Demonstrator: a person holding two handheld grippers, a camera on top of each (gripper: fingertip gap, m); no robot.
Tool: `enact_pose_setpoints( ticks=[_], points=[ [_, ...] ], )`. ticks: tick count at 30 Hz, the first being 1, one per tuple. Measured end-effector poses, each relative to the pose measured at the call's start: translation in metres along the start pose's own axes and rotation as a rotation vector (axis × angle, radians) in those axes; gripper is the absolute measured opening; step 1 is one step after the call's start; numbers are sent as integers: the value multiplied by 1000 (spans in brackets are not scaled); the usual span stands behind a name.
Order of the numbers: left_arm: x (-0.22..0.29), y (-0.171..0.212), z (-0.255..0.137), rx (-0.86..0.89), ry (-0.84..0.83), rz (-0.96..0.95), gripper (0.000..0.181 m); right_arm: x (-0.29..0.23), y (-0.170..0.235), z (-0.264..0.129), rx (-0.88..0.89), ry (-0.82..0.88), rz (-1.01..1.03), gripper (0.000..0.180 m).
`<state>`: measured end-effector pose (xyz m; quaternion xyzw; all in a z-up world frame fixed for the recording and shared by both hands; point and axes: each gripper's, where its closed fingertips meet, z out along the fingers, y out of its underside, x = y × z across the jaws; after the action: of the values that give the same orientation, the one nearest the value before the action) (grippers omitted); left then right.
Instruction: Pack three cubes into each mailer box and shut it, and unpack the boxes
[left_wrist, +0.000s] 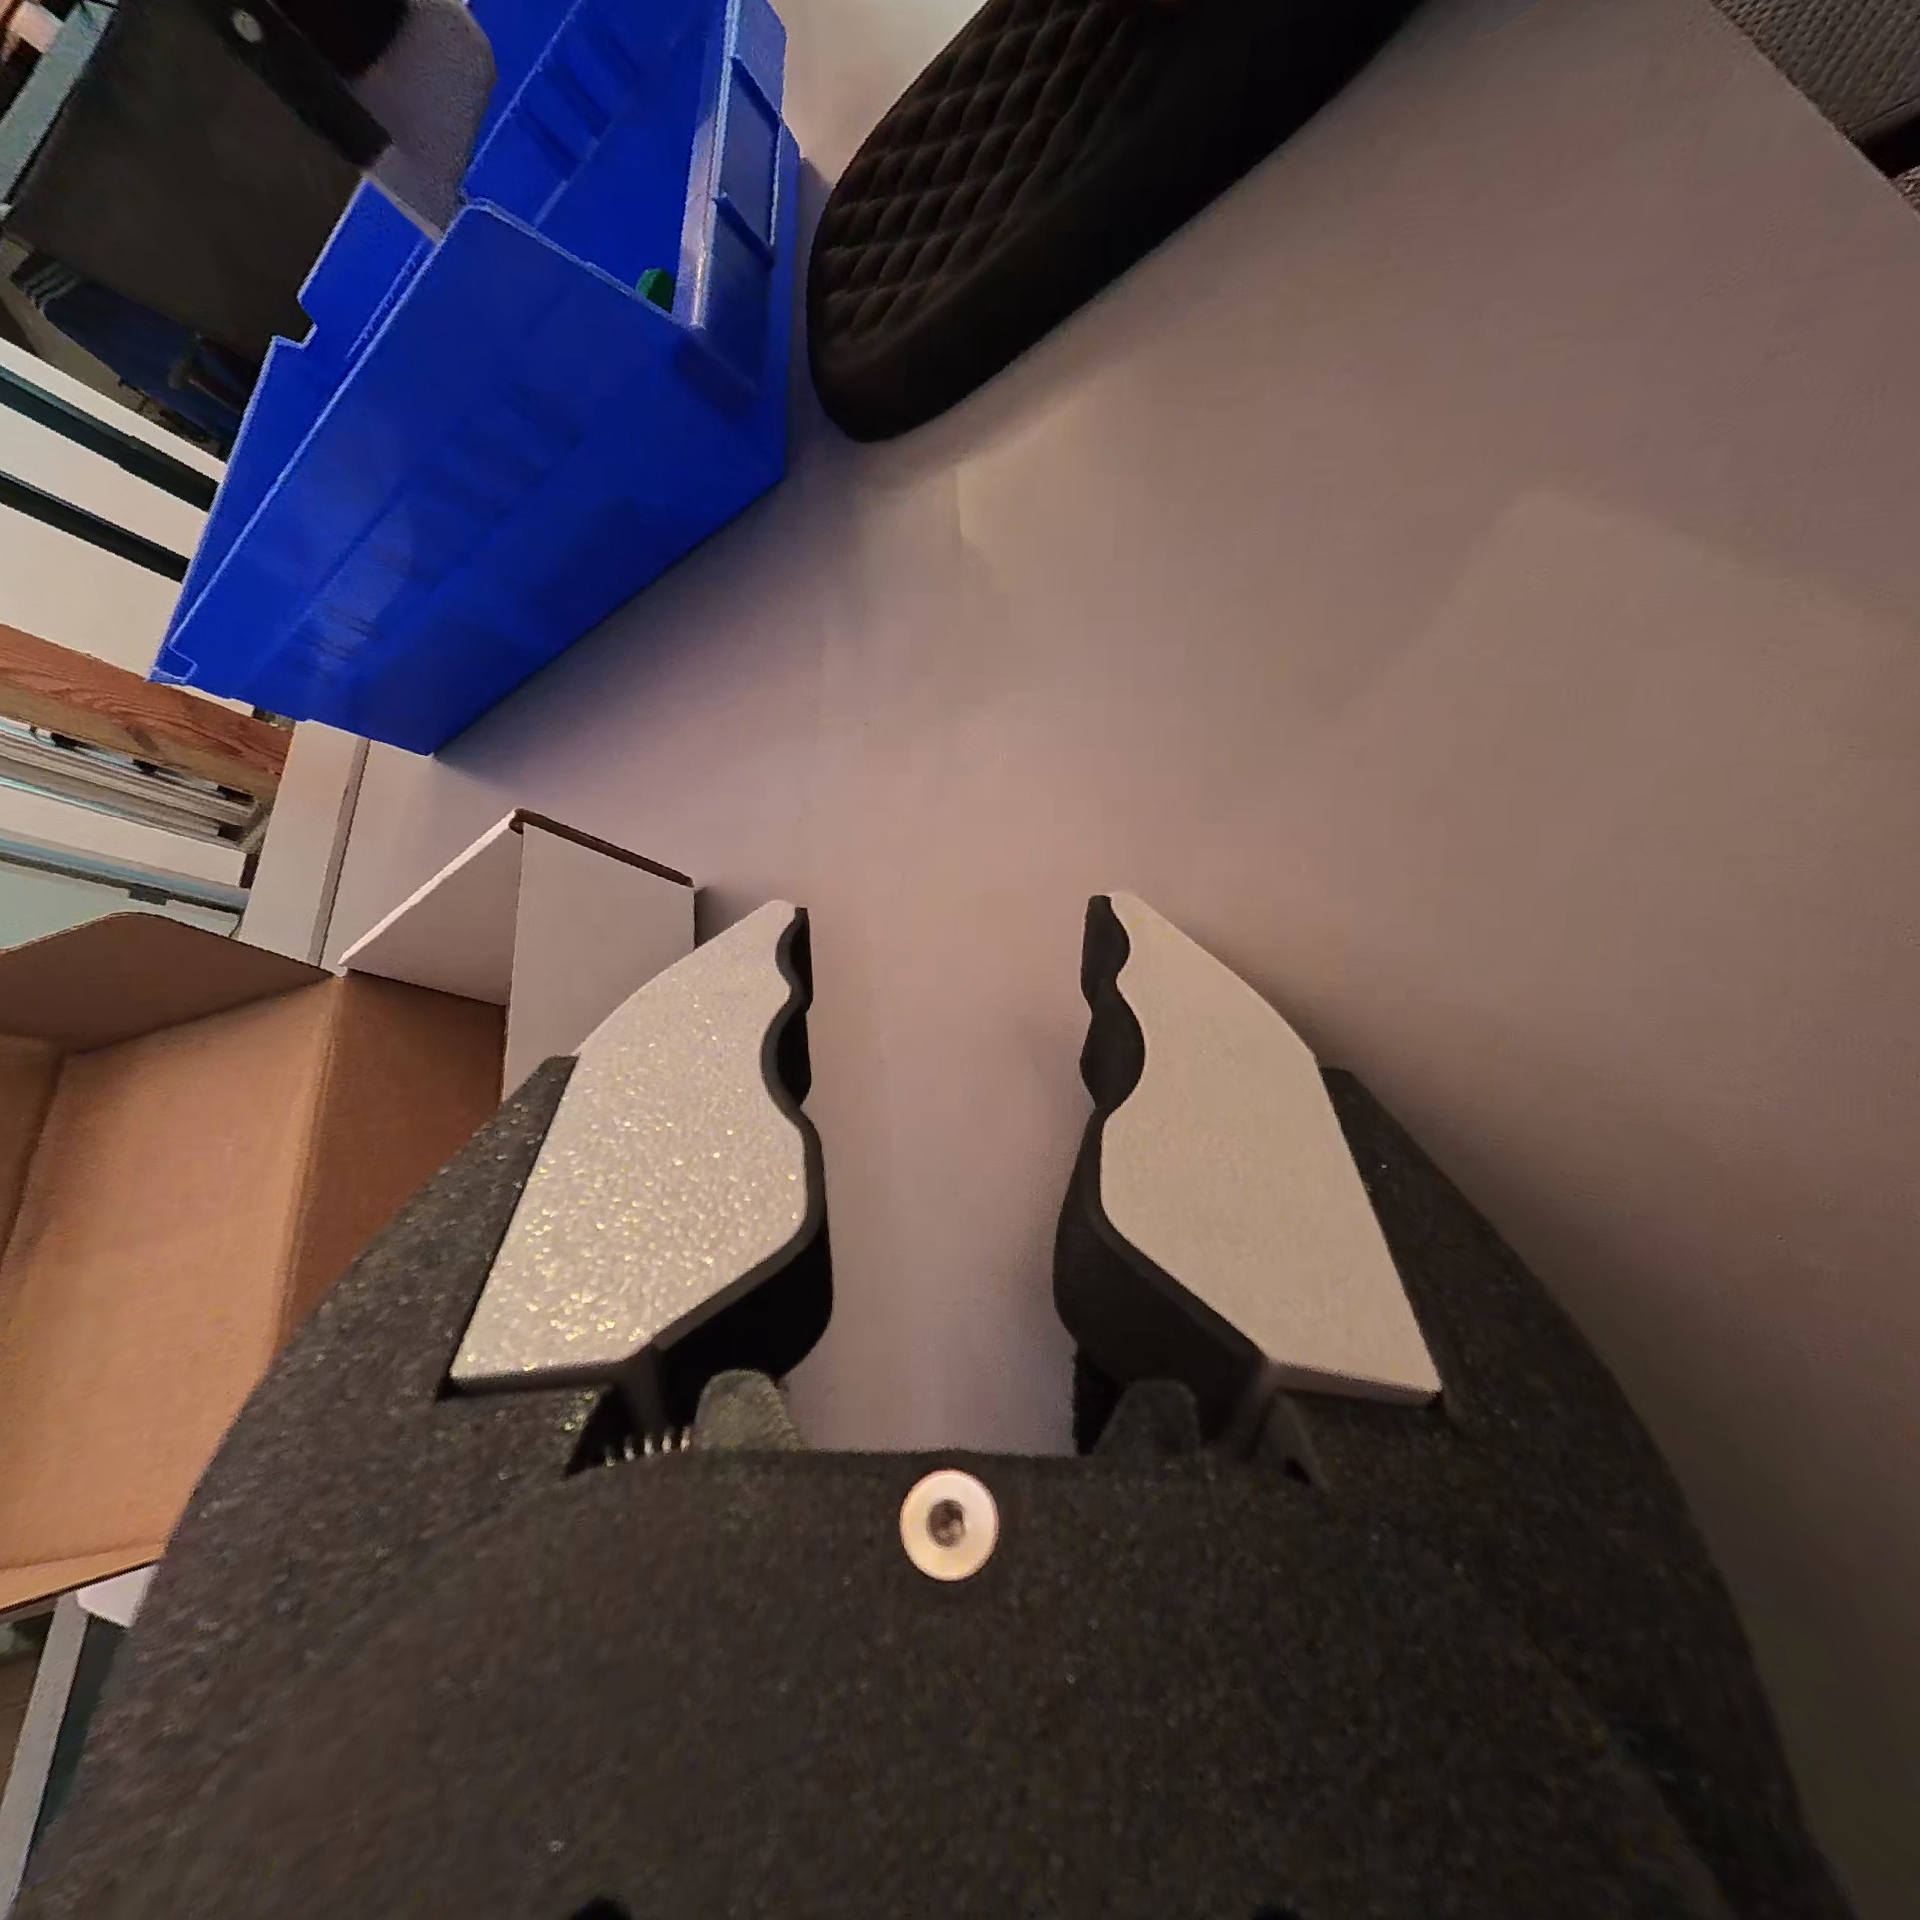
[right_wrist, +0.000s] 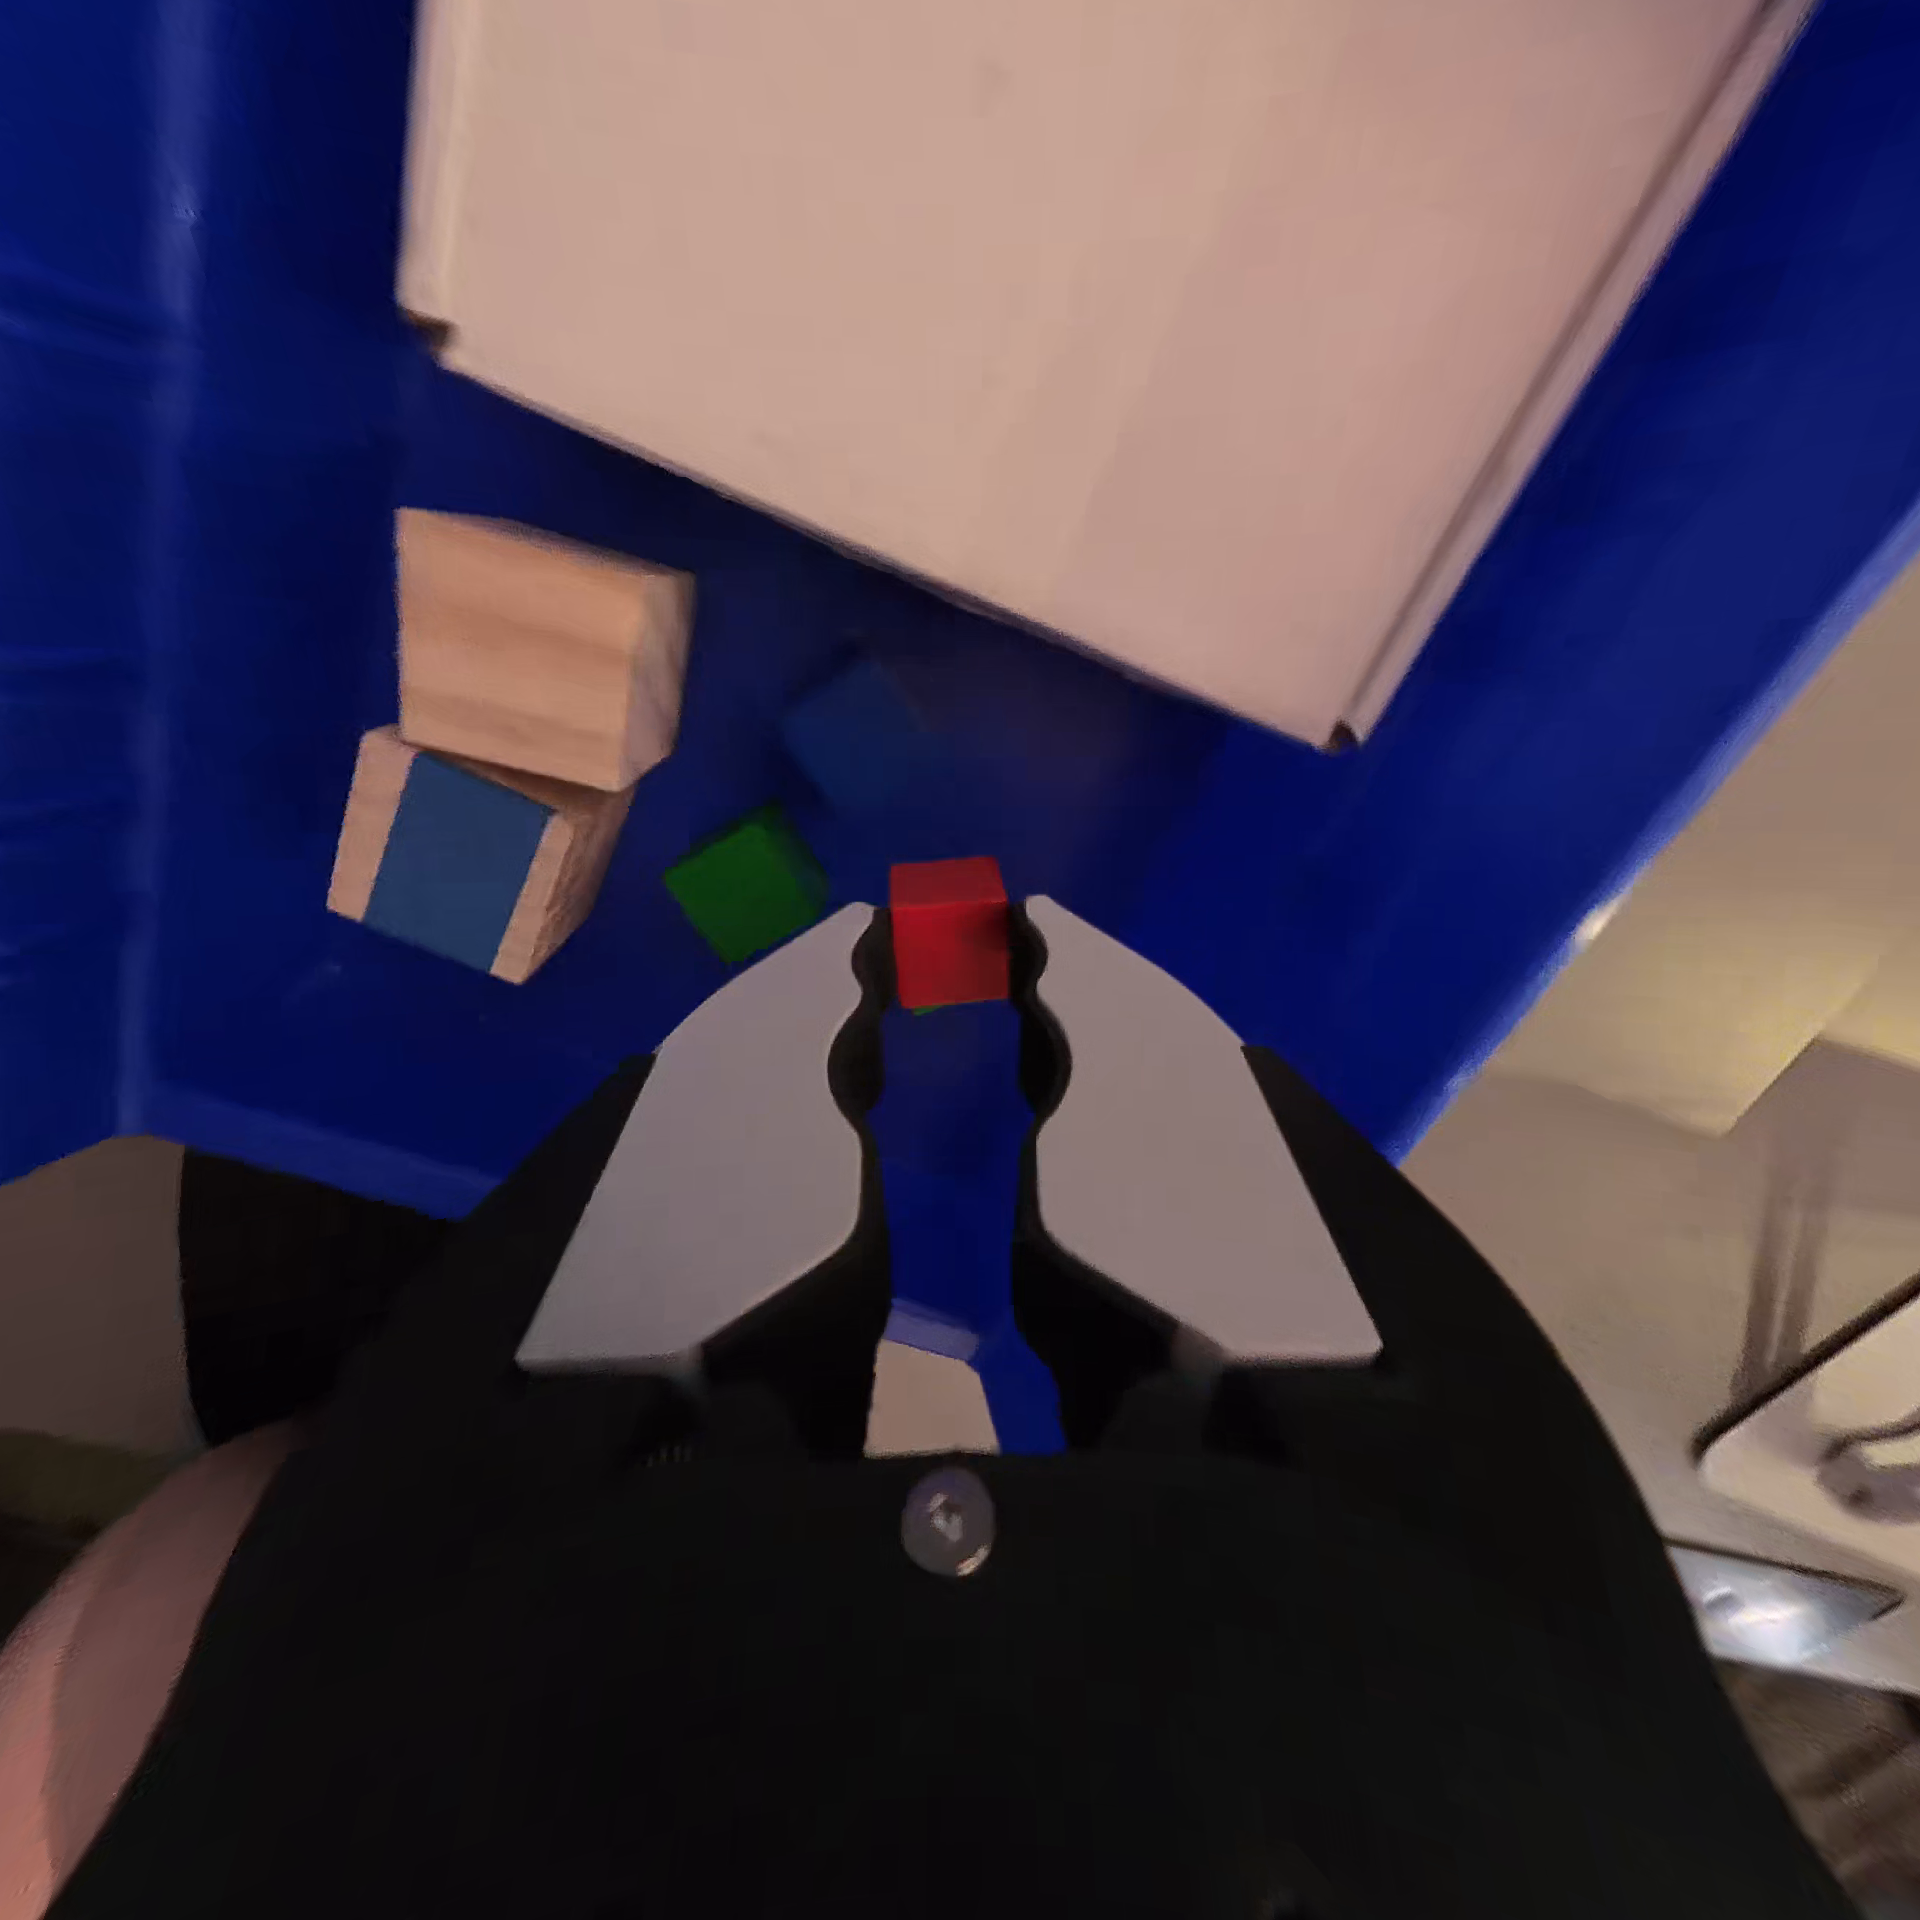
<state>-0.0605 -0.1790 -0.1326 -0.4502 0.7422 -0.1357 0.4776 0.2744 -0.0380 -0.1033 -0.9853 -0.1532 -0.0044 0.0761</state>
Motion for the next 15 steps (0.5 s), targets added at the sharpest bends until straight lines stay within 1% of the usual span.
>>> enact_pose_setpoints(
  ticks=[4,9,15],
  points=[
    [0,-1,0,6,2,-4,50,15,-3,11,7,35,69,24],
    [2,0,1,0,10,8,50,15,1,36,-87,20,66,24],
    [2,1,1,-3,9,4,50,15,3,46,-123,17,84,25]
  ],
)
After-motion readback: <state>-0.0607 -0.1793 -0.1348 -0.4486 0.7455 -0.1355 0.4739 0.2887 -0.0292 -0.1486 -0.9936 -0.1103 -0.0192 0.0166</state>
